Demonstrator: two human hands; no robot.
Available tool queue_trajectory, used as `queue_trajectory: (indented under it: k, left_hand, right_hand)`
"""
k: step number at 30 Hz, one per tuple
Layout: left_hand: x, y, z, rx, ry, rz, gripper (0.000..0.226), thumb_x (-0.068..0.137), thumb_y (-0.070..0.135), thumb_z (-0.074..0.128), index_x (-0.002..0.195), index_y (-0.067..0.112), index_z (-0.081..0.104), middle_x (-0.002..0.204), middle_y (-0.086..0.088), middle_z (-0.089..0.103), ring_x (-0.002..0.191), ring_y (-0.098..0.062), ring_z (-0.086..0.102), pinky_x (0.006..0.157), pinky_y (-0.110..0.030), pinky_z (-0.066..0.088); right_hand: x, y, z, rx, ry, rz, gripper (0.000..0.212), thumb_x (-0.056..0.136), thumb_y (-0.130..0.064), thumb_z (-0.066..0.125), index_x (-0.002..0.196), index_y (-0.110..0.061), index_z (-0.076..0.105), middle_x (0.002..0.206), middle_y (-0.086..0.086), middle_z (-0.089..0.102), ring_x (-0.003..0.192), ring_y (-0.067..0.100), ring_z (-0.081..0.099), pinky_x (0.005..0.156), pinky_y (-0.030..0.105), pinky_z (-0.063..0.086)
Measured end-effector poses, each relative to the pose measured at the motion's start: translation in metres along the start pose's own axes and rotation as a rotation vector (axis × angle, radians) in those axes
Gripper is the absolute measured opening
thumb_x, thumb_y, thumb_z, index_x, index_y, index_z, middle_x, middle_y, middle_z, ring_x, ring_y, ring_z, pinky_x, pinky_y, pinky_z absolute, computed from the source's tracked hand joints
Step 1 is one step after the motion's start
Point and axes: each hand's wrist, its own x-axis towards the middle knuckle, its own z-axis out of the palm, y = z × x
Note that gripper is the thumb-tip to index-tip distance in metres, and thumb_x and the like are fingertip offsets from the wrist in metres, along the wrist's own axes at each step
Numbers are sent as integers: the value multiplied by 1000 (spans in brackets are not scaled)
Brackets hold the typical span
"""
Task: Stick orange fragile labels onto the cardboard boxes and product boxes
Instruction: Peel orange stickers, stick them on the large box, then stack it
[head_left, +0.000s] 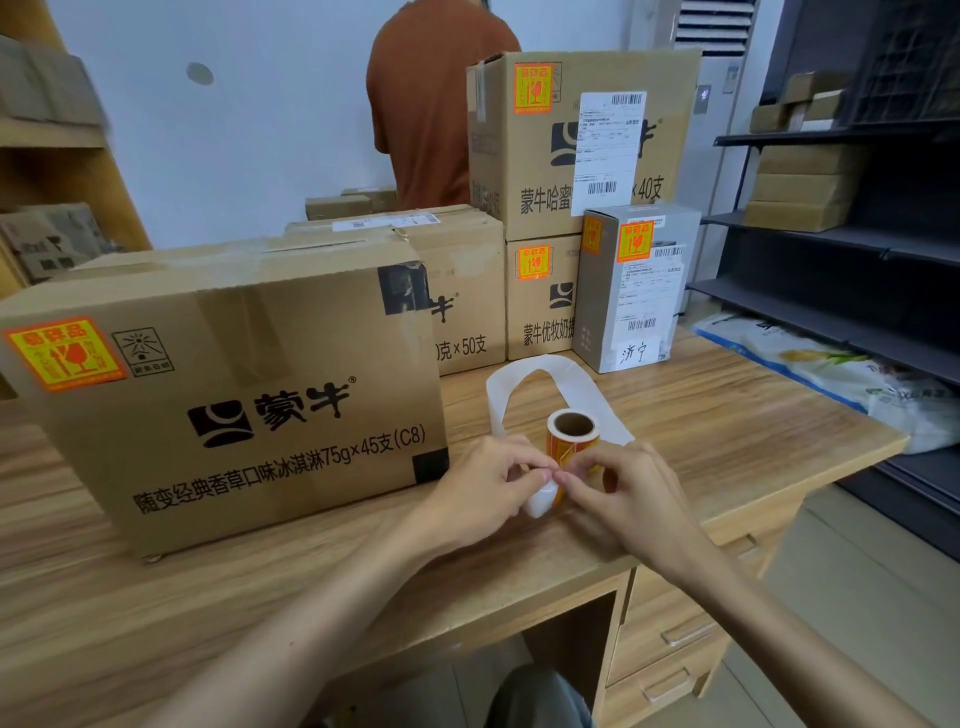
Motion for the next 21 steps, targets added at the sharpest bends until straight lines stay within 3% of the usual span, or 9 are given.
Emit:
queue_trajectory:
  k: [3, 9, 12, 17, 21]
  left_hand:
    - [0, 0, 0, 5, 3, 0, 21, 102, 16, 60, 114, 11, 76, 90, 8, 57, 60, 2, 53, 45, -12, 41]
    - [0, -1, 1, 22, 16, -5, 20, 101, 18, 61, 111, 16, 78, 88, 11, 58, 59, -1, 52, 47, -13, 42]
    - [1, -2, -1, 10, 22, -18, 19, 101, 21, 61, 108, 22, 79, 90, 13, 60, 62, -3, 52, 50, -14, 42]
    - [3, -5, -3, 23, 60, -39, 17, 99, 28, 63, 104, 29, 80, 90, 16, 63, 70, -4, 55, 53, -16, 40]
    - [5, -5, -7, 44, 91, -44, 14, 97, 28, 67, 101, 26, 80, 86, 17, 63, 69, 1, 55, 50, -12, 39]
  right_hand:
    - [0, 4, 1, 47, 8, 22, 16, 85, -44, 74, 76, -31, 72, 64, -22, 64, 64, 11, 56, 72, 21, 37]
    - [1, 6, 2, 134, -11, 50, 19, 84, -46, 71, 75, -29, 71, 69, -15, 68, 57, 14, 57, 64, 24, 38]
    - [1, 4, 3, 179, -28, 87, 13, 85, -35, 73, 75, -28, 70, 71, -13, 68, 57, 10, 54, 60, 30, 45]
    - [2, 1, 3, 304, -16, 121, 12, 88, -20, 74, 77, -26, 72, 74, -17, 68, 62, 4, 54, 58, 15, 40]
    - [3, -2, 5, 340, -22, 142, 11, 89, -19, 73, 80, -24, 71, 78, -13, 69, 70, 7, 60, 63, 19, 45]
